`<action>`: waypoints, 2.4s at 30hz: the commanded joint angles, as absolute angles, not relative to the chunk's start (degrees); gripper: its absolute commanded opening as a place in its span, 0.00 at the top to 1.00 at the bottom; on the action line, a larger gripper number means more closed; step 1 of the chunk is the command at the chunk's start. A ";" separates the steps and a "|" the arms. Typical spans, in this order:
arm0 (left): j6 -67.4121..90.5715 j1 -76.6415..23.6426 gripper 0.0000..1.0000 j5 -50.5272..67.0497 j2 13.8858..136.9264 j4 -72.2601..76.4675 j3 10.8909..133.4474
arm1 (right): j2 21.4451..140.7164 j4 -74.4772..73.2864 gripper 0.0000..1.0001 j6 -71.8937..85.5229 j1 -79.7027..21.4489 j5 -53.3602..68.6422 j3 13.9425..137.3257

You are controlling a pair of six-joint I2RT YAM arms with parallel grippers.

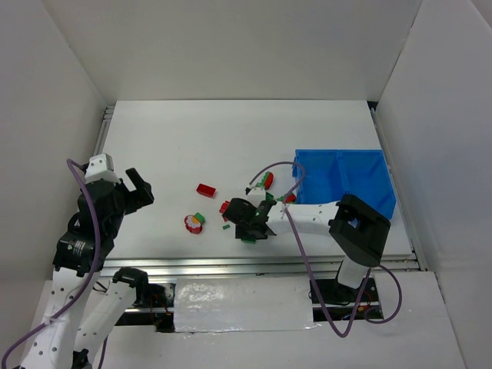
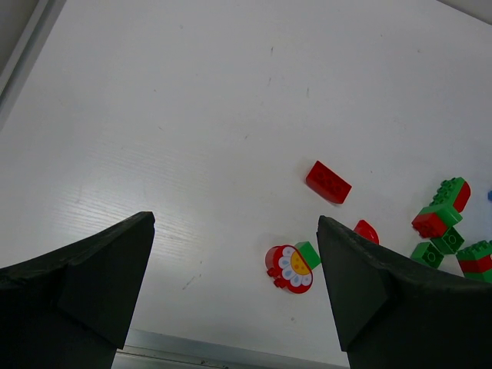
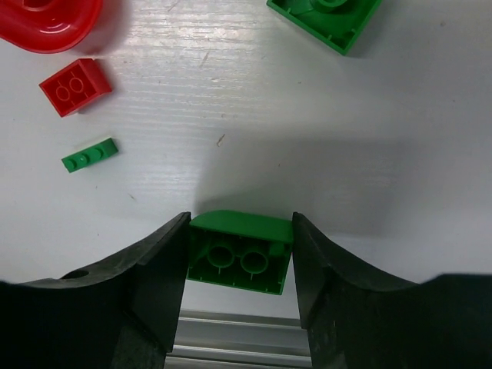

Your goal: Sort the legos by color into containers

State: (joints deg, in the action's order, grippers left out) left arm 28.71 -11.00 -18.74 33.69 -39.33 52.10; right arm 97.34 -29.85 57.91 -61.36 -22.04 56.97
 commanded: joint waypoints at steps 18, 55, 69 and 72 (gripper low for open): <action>28.04 -10.72 0.01 -18.63 33.13 -37.18 52.74 | 68.73 -38.15 0.61 40.46 -32.99 -30.23 65.65; 27.77 -10.72 0.01 -17.93 34.72 -37.09 52.73 | 92.89 -36.30 0.14 47.98 -46.93 -28.39 70.84; 27.42 -10.72 0.01 -17.14 34.80 -36.83 52.73 | 104.49 -32.34 0.26 50.45 -48.43 -26.98 69.87; 27.42 -10.72 0.00 -16.96 34.89 -36.74 52.65 | 106.61 -31.73 0.26 50.27 -48.08 -26.37 70.49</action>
State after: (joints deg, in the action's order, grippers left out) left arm 28.58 -11.00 -17.69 34.48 -39.31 52.10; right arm 104.92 -33.43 49.28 -48.23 -26.04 69.65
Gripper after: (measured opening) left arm 0.994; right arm 0.738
